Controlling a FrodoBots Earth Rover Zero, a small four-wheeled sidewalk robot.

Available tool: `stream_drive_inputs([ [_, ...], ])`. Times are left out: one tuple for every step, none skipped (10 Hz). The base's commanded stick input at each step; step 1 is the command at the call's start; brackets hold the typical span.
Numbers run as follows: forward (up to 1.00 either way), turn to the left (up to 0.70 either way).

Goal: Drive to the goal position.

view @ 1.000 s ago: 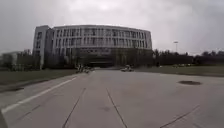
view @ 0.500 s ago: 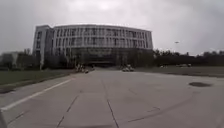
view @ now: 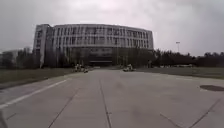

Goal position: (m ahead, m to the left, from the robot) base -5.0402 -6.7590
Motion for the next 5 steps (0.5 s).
stream_drive_inputs([
  [1.00,0.00],
  [1.00,0.00],
  [1.00,0.00],
  [1.00,0.00],
  [1.00,0.00],
])
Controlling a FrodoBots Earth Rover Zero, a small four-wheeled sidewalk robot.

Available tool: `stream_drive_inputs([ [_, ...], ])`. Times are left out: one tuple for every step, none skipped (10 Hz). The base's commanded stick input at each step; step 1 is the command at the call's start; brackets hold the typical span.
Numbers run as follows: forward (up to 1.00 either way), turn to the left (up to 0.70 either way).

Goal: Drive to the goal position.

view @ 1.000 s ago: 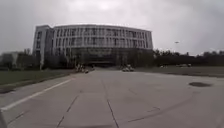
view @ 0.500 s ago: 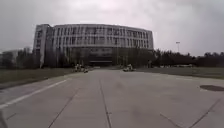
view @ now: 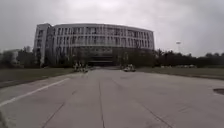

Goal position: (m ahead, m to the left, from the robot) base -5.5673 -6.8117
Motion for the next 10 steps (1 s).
stream_drive_inputs([
  [1.00,0.00],
  [1.00,0.00],
  [1.00,0.00],
  [1.00,0.00],
  [1.00,0.00],
  [1.00,0.00],
  [1.00,0.00],
  [1.00,0.00],
  [1.00,0.00],
  [1.00,0.00],
])
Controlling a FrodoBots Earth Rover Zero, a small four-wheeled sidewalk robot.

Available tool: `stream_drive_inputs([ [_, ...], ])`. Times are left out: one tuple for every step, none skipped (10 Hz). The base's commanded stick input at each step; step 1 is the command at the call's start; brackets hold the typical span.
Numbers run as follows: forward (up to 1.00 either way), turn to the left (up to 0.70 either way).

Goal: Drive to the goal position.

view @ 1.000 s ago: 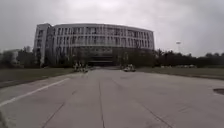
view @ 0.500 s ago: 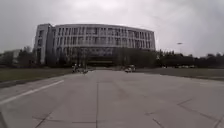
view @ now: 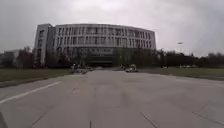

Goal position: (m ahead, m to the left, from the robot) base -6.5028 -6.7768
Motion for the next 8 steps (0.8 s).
stream_drive_inputs([
  [1.00,0.00],
  [1.00,0.00],
  [1.00,0.00],
  [1.00,0.00],
  [1.00,0.00],
  [1.00,0.00],
  [1.00,0.00],
  [1.00,0.00],
])
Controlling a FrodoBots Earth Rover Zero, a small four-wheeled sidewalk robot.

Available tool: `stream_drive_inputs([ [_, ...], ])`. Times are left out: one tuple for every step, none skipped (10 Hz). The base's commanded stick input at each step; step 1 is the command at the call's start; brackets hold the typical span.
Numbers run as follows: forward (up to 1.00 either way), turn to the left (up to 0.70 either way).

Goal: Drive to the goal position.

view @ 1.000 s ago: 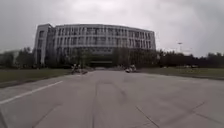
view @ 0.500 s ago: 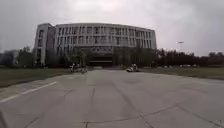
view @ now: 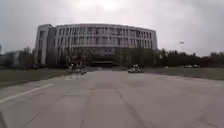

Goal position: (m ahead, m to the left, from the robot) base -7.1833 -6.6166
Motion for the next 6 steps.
stream_drive_inputs([
  [1.00,0.00],
  [1.00,0.00],
  [1.00,0.00],
  [1.00,0.00],
  [1.00,0.00],
  [1.00,0.00],
])
